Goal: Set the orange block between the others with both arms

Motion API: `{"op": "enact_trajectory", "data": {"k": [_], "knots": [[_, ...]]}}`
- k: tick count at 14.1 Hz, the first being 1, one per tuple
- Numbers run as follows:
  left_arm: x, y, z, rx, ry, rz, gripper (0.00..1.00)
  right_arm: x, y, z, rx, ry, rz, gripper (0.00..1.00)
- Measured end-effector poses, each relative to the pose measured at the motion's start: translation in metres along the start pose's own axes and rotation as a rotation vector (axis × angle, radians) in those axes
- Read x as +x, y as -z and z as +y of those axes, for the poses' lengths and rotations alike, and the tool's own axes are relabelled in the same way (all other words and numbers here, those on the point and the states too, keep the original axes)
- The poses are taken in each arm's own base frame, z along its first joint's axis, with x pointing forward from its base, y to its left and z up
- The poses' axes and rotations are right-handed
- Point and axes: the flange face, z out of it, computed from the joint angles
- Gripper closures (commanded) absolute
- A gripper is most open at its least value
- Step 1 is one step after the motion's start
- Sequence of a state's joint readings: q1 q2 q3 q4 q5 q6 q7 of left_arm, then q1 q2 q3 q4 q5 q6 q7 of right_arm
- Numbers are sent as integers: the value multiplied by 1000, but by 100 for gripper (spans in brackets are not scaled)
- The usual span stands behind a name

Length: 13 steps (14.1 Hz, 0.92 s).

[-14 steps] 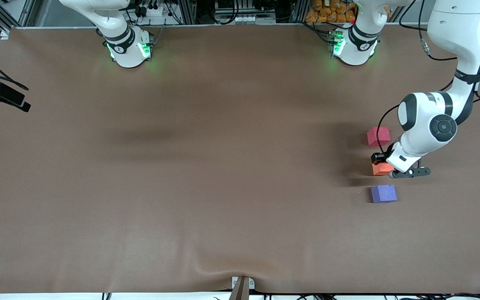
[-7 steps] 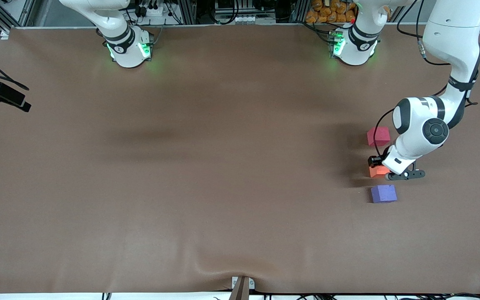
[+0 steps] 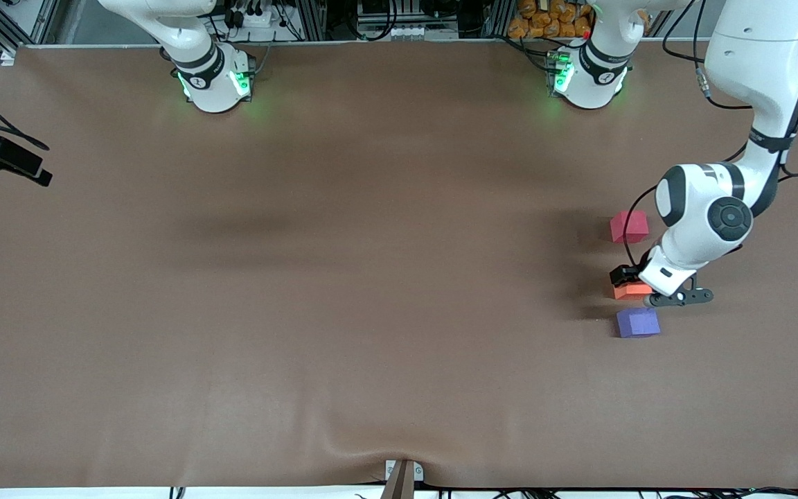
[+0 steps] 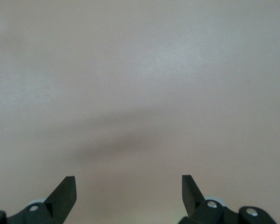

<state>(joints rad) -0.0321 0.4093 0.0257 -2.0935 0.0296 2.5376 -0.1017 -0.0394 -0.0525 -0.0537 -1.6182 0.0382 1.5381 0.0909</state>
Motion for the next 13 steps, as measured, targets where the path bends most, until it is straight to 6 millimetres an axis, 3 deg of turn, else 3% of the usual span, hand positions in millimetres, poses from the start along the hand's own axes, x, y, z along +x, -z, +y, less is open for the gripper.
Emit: {"op": "enact_trajectory", "data": {"k": [4,6,13], "knots": [[26,82,1,8,3,-65,0,1,-2,0,-1,1,-5,0],[30,123,2,7,2,-59,0,2,-3,-1,-1,2,-6,0],[12,265,32,-8,-50,16,0,2,-4,-2,-1,3,-7,0]]}}
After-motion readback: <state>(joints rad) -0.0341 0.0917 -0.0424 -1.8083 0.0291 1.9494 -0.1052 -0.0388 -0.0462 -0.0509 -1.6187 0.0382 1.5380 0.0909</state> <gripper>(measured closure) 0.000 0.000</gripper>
